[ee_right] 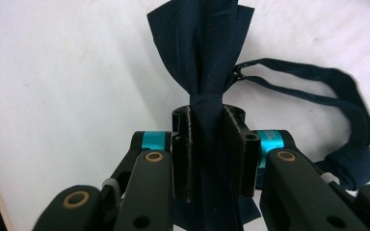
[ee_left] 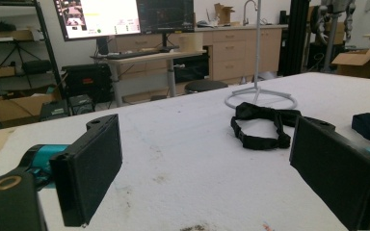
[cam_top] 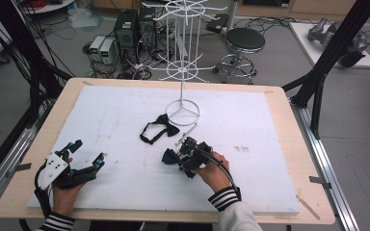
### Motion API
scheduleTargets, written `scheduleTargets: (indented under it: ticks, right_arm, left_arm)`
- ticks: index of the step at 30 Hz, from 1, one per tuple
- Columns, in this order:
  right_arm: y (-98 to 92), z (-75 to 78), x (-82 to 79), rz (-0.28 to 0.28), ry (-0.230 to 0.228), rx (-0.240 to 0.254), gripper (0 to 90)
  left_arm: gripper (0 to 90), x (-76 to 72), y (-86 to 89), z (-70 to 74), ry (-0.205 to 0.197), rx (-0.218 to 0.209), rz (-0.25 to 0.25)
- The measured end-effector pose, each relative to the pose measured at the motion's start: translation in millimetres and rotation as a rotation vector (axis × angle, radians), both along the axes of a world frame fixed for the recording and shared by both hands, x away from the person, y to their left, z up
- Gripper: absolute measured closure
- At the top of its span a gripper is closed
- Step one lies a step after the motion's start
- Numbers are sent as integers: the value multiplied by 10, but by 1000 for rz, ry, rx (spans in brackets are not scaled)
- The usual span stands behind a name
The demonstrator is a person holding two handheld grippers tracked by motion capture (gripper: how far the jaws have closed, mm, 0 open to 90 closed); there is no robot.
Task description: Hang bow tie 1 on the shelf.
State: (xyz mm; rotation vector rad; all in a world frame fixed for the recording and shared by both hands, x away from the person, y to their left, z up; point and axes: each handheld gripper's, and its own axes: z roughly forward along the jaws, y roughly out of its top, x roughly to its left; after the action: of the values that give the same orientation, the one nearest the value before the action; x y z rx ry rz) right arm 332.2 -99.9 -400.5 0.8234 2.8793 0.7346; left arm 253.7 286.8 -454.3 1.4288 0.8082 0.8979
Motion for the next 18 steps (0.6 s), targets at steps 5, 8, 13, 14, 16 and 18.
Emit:
scheduleTargets:
  ticks: [5, 8, 13, 14, 16, 18]
  right_arm:
    - [-42, 63, -3, -17, -33, 47, 750]
    - [-72, 98, -1, -32, -64, 69, 751]
    - [-141, 189, -6, -64, -113, 149, 750]
    - [-153, 200, -6, -68, -123, 160, 750]
    - [-188, 234, -9, -86, -158, 183, 750]
    - [-228, 265, -1, -92, -181, 221, 750]
  left_arm:
    - [115, -1, 0, 0, -1, 0, 0]
    - [115, -1, 0, 0, -1, -1, 0]
    - [115, 0, 0, 0, 1, -1, 0]
    - [115, 0, 0, 0, 1, -1, 0]
    - [115, 0, -1, 0, 0, 0, 1]
    - [115, -1, -1, 1, 2, 0, 0]
